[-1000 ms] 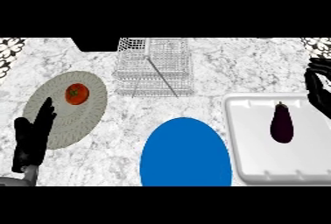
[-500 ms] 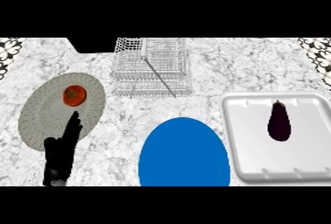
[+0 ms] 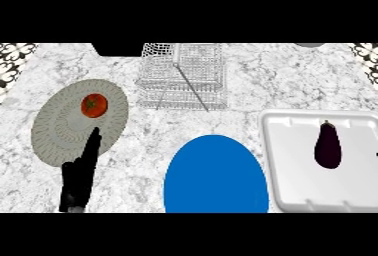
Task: Pick the eggplant from the tray and place it in the tiered basket
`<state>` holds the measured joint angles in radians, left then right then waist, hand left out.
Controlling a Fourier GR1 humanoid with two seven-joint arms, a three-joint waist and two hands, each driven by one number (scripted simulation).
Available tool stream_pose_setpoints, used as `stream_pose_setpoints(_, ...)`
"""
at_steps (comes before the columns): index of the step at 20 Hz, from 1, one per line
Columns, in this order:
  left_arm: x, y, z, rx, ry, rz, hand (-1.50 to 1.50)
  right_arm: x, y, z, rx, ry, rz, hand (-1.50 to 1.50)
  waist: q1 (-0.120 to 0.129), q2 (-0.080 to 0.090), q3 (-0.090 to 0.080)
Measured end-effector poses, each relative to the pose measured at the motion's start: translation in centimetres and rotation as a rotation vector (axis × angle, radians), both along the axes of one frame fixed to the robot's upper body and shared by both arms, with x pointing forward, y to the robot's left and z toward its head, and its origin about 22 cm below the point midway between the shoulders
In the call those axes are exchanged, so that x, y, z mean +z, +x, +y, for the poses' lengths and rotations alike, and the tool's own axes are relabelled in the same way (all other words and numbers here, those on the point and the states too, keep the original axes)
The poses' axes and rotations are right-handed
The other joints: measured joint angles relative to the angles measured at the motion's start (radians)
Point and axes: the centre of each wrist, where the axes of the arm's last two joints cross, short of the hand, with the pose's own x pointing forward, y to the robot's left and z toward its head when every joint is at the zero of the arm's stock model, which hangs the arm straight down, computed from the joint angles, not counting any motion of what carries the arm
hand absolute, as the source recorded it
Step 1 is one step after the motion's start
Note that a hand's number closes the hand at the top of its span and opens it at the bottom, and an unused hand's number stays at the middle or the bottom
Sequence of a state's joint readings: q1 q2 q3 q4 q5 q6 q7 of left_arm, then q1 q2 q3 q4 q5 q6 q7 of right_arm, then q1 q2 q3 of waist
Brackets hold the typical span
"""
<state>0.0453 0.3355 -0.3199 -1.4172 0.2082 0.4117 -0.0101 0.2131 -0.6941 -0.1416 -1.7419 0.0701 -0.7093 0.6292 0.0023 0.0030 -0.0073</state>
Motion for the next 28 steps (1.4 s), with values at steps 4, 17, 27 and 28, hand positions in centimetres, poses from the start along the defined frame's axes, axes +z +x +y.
stream_pose_setpoints(4,0.0,0.2,-0.4,-0.015,0.0,-0.008,0.0,1.7,0.4,0.4,0.043,-0.032,0.254,-1.5,0.019,0.004,-0.001)
stream_pose_setpoints(17,-0.2,1.0,-1.5,-0.045,-0.009,0.002,0.0,3.9,5.5,5.1,0.062,-0.221,0.555,-1.5,0.047,0.004,0.005)
stream_pose_setpoints(27,-0.5,0.7,-1.4,-0.036,-0.009,-0.001,0.0,0.0,8.4,6.3,0.081,-0.216,0.76,-1.5,0.036,0.001,0.006)
stream_pose_setpoints(28,-0.5,0.7,-1.5,-0.034,-0.009,-0.002,0.0,0.0,8.9,6.4,0.084,-0.208,0.766,-1.5,0.035,0.001,0.007)
